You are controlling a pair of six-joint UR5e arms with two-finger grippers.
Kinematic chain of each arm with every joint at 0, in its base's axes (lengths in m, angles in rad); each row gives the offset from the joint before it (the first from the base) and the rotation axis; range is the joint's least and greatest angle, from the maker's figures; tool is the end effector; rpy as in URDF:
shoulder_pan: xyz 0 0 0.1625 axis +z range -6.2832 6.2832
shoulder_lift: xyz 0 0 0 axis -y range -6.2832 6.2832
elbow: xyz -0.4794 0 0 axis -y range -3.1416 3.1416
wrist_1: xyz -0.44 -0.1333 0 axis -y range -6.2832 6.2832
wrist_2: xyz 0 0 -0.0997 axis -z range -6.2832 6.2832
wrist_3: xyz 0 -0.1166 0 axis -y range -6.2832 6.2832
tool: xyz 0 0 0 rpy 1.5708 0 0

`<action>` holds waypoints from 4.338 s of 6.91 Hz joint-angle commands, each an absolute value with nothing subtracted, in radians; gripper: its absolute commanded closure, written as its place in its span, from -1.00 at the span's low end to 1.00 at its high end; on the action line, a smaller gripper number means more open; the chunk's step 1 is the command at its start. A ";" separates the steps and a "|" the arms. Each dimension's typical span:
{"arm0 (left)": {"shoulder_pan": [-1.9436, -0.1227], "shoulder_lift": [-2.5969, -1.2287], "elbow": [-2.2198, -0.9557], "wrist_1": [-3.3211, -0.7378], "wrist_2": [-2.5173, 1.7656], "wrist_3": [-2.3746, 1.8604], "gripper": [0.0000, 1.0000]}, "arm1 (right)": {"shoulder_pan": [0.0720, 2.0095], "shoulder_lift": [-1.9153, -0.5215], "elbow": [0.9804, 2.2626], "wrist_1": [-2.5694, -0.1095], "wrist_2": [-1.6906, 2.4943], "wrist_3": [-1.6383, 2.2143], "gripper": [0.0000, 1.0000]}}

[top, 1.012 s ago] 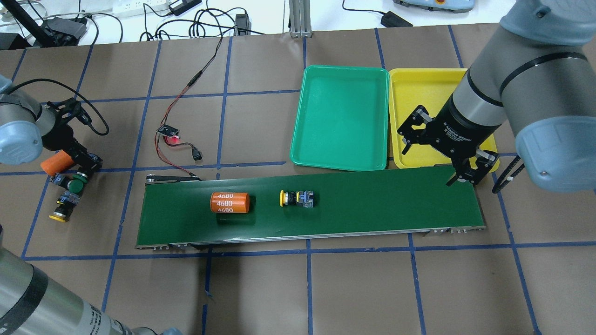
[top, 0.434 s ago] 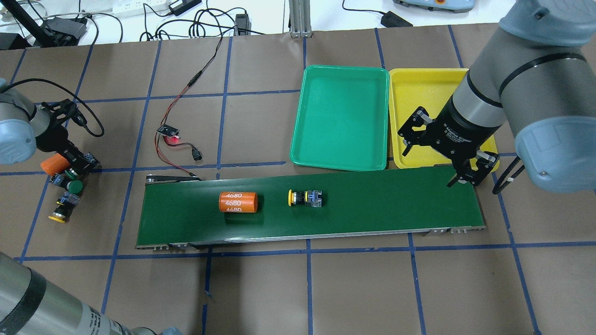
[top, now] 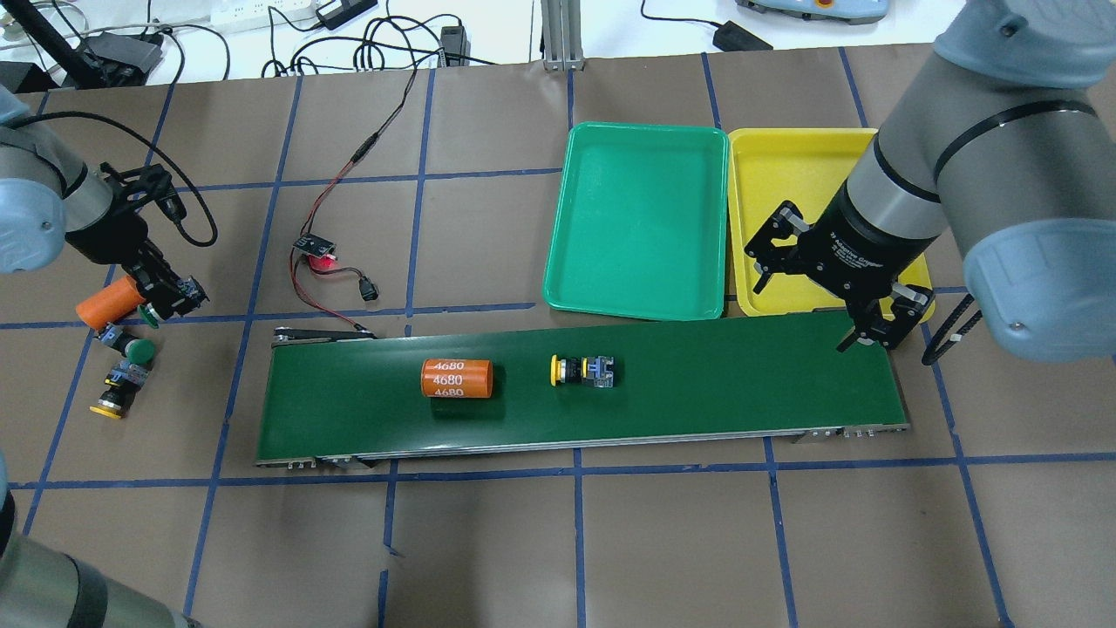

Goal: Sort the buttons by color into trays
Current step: 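Place green-cap button on belt with left gripper while right gripper lowers, then grasp orange cylinder with left gripper while right gripper grasps yellow-base button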

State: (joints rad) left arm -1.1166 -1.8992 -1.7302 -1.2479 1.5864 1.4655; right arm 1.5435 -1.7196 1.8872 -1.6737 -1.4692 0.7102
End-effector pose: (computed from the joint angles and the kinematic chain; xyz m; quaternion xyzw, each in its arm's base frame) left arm 0.1550 -0.6171 0.2787 -0.4833 -0.8715 -0.0536 0.0630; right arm 0.1327 -0.4585 0.4410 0.3613 0.9305 0.0474 0.0370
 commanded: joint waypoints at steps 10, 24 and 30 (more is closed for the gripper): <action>-1.554 -1.629 -2.089 -1.111 1.641 1.539 -1.00 | 1.546 -1.717 1.913 -1.680 -1.471 0.751 -1.00; -0.885 -2.120 -1.651 -0.950 1.620 1.486 -1.00 | 1.560 -1.571 2.121 -2.115 -1.427 1.023 -1.00; -0.885 -2.152 -1.605 -0.936 1.618 1.483 -0.28 | 1.560 -1.502 2.123 -2.117 -1.430 1.026 -1.00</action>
State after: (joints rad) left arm -0.8845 -2.1399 -1.6180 -0.9347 1.6170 1.4840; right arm 1.5601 -1.5206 2.1215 -2.1182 -1.4326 1.0257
